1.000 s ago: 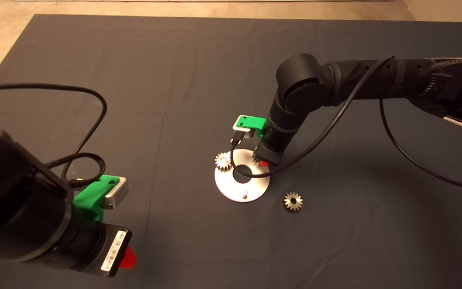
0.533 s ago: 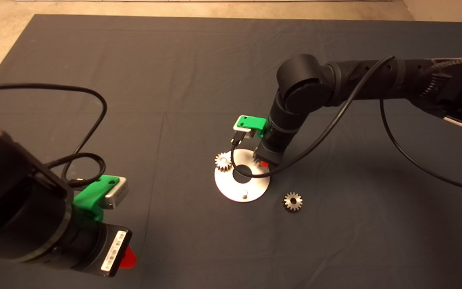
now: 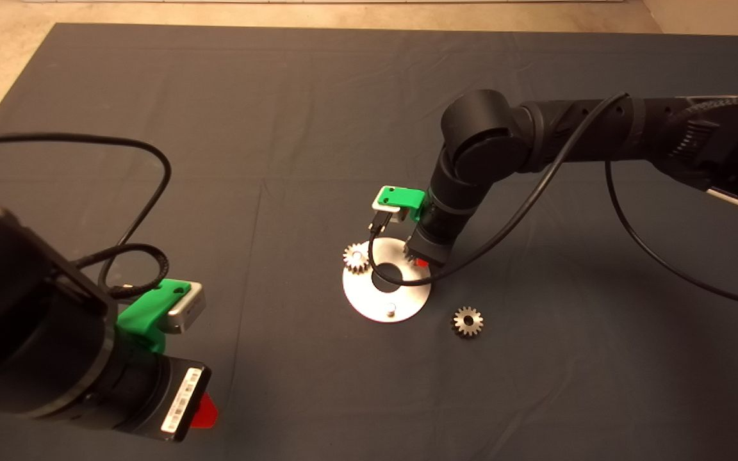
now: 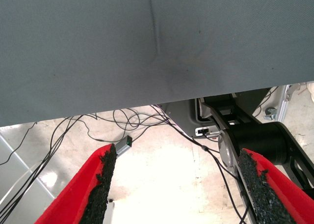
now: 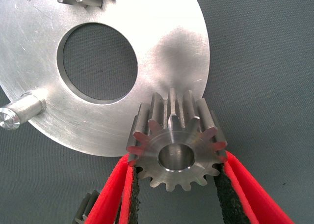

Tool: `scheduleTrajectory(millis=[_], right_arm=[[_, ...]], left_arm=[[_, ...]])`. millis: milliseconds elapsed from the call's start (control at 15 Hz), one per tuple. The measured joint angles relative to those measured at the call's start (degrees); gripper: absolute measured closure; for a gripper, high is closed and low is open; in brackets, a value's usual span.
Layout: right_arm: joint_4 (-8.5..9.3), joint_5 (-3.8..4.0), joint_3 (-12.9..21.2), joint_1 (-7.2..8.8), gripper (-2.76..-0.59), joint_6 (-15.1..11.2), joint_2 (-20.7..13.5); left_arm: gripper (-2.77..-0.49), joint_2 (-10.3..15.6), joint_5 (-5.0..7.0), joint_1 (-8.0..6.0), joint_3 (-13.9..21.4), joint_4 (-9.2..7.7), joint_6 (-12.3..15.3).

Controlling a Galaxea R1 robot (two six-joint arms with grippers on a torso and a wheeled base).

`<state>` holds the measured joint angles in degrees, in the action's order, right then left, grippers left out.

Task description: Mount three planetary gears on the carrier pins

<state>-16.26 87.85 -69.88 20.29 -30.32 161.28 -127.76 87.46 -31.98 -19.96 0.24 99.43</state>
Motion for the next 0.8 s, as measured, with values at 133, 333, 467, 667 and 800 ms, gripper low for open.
scheduleTrajectory(millis=[133,333,467,667,800], right_arm=[[-0.60,0.08,0.20,-0.06,-0.94,0.00,0.02],[-1.08,0.71,0.30,-0.11,-0.94,0.00,0.40],[-1.16,0.83,0.30,-0.12,-0.94,0.01,0.49],[-1.24,0.83,0.30,-0.11,-0.94,0.00,0.49],[-1.27,0.82,0.30,-0.13,-0.94,0.00,0.49]], left_arm=[[-1.75,0.00,0.00,0.00,0.00,0.00,0.00],[-1.75,0.00,0.00,0.00,0.00,0.00,-0.01],[-1.75,0.00,-0.02,0.00,0.00,0.00,-0.01],[-1.75,0.00,0.00,0.00,0.00,0.00,-0.01],[-1.75,0.00,-0.01,0.00,0.00,0.00,-0.01]])
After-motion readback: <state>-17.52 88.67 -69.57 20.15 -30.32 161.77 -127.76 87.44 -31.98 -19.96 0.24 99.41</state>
